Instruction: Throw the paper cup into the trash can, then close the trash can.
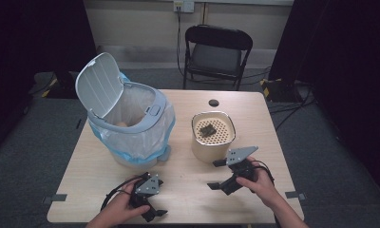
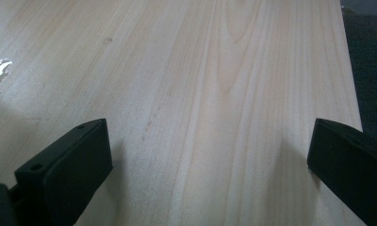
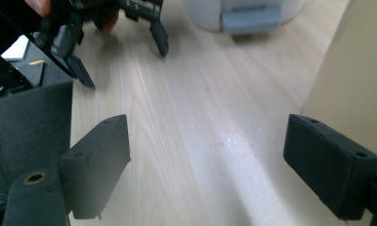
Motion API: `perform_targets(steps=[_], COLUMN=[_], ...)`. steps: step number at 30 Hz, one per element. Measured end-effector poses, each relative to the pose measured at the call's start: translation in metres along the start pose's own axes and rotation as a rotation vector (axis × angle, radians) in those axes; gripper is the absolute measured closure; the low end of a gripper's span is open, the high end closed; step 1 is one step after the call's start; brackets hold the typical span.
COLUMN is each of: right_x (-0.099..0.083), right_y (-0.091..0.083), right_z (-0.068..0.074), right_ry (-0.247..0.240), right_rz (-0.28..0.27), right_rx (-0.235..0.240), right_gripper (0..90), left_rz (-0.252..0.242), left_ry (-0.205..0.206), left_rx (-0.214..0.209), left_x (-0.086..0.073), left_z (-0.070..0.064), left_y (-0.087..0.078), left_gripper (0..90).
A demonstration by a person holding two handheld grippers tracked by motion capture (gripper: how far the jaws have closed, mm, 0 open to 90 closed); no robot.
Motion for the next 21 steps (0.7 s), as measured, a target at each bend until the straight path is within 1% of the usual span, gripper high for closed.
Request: perform_targets(steps=[1,2,6,7,8,9,13,14,15,17,18,19,20,21], right_x=[0.0,-0.008,-0.022,-0.022,-0.029,-0.031,-0.036,-0.038,-0.04,-0.043,-0.044,-0.044,-0.05,-0.051], right_y=[0.0,0.006,0.017,0.017,0.022,0.024,0.028,0.031,0.032,0.034,0.035,0.035,0.038,0.039], right_z=[0.0,0.002,0.004,0.004,0.004,0.004,0.005,0.005,0.005,0.005,0.005,0.005,0.003,0.003], right_ry=[0.0,0.003,0.002,0.002,0.003,0.0,-0.011,-0.025,-0.022,-0.034,-0.035,-0.035,-0.028,-0.041], right_rz=[0.0,0.01,0.03,0.03,0.039,0.043,0.057,0.065,0.072,0.082,0.096,0.096,0.116,0.111], right_rx=[0.0,0.001,-0.001,-0.001,-0.005,-0.006,-0.016,-0.029,-0.026,-0.039,-0.042,-0.042,-0.037,-0.042], right_gripper=[14.5,14.5,14.5,14.5,14.6,14.6,14.6,14.6,14.6,14.6,14.6,14.6,14.0,14.0], left_rz=[0.0,0.0,0.0,0.0,0.004,0.003,0.004,0.001,0.002,0.0,0.003,0.003,0.001,0.002], left_ry=[0.0,0.001,0.0,0.0,0.001,0.001,0.001,0.0,0.0,-0.002,-0.003,-0.003,-0.003,-0.003], left_rx=[0.0,0.0,0.001,0.001,0.002,0.003,0.002,0.002,0.003,0.004,0.007,0.007,0.006,0.006], left_x=[0.0,0.0,0.0,0.0,0.0,0.0,0.0,0.0,0.0,0.0,0.0,0.0,0.0,0.0], left_z=[0.0,0.0,0.0,0.0,0.0,0.0,0.0,0.0,0.0,0.0,0.0,0.0,0.0,0.0], left_y=[0.0,0.0,0.0,0.0,0.0,0.0,0.0,0.0,0.0,0.0,0.0,0.0,0.0,0.0], left_gripper=[0.0,0.0,0.0,0.0,0.0,0.0,0.0,0.0,0.0,0.0,0.0,0.0,0.0,0.0])
Point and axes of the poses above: each handheld gripper's, and its own axes: y roughly forward along the jaws, x roughly out of its top, z roughly to its left, the point moved 2 cm from there along y, roughly forward along the jaws, and after that the axes turned 4 degrees about -y, right-handed, at the moved point
